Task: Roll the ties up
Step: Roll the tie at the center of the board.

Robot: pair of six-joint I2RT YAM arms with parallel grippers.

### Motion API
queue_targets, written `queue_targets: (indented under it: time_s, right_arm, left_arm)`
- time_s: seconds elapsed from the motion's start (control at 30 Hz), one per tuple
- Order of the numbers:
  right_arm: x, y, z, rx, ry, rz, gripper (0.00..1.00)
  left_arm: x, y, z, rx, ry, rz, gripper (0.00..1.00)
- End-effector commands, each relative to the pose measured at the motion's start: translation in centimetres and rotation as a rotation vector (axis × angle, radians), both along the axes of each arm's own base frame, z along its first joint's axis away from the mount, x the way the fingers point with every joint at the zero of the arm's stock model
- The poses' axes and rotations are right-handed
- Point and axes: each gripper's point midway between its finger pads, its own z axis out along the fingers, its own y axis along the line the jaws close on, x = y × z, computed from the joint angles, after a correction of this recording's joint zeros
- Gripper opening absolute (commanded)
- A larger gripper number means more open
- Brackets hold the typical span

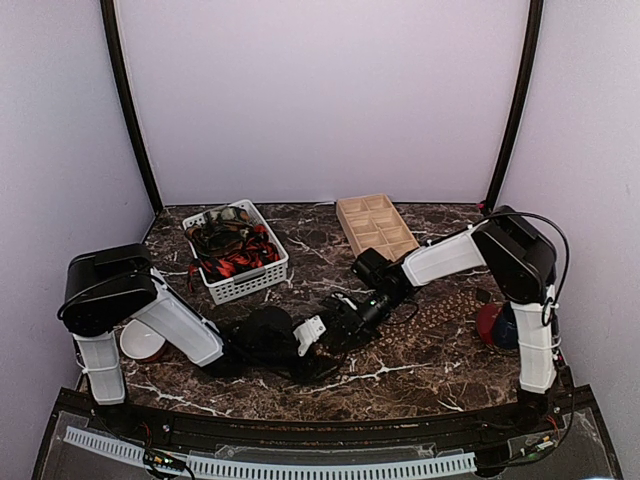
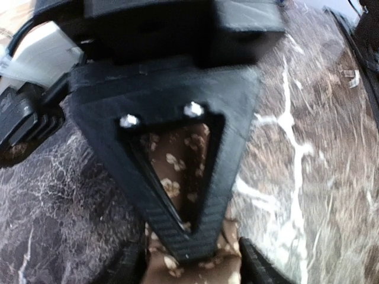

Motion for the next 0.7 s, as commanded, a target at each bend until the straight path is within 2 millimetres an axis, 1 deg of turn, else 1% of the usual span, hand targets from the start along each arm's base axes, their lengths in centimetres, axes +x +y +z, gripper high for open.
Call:
queue_targets:
  time_s: [0.0, 0.03, 0.07, 0.13, 0.17, 0.2, 0.27, 0.4, 0.53, 0.57, 0.6, 0.67]
  right_arm:
    - [1.3, 0.0, 0.1, -0.027, -0.077, -0.050, 0.00]
    - [1.5, 0.2, 0.7, -0.012, -0.082, -0.054, 0.04]
    - [1.5, 0.3, 1.2, -0.002, -0.083, -0.057, 0.10]
    - [1.7, 0.5, 2.1, 0.011, -0.087, -0.063, 0.27]
    - [1.7, 0.6, 2.4, 0.018, -0.084, -0.064, 0.33]
    - [1.6, 0.8, 2.7, 0.023, -0.079, -0.063, 0.36]
    - [1.2, 1.1, 3.2, 0.033, -0.069, -0.051, 0.39]
    - [-0.1, 2.2, 3.7, 0.053, -0.042, -0.010, 0.39]
    - [-0.8, 2.7, 3.0, 0.040, -0.032, 0.015, 0.38]
    - [-0.8, 2.6, 2.7, 0.032, -0.030, 0.014, 0.36]
    - [-0.8, 2.6, 2.3, 0.024, -0.030, 0.017, 0.31]
    - [-0.7, 2.4, 1.5, 0.000, -0.039, 0.026, 0.13]
  left_arm:
    - [-1.1, 1.2, -2.8, 0.089, 0.064, -0.005, 0.42]
    - [-1.3, 1.9, -3.1, 0.108, 0.064, -0.004, 0.37]
    - [-1.6, 2.7, -3.5, 0.127, 0.063, 0.000, 0.34]
    - [-2.0, 3.9, -3.9, 0.153, 0.063, 0.001, 0.31]
    - [-2.2, 4.1, -3.9, 0.163, 0.060, -0.006, 0.31]
    - [-2.3, 4.2, -4.1, 0.174, 0.060, -0.014, 0.30]
    - [-2.2, 4.1, -4.0, 0.181, 0.058, -0.020, 0.30]
    - [-2.2, 3.6, -3.8, 0.173, 0.075, -0.018, 0.30]
    - [-2.2, 3.7, -3.9, 0.174, 0.078, -0.014, 0.31]
    - [-2.2, 3.8, -3.9, 0.176, 0.077, -0.013, 0.31]
    - [-2.2, 3.8, -3.9, 0.178, 0.075, -0.013, 0.31]
    - [-2.2, 4.0, -3.9, 0.181, 0.072, -0.015, 0.31]
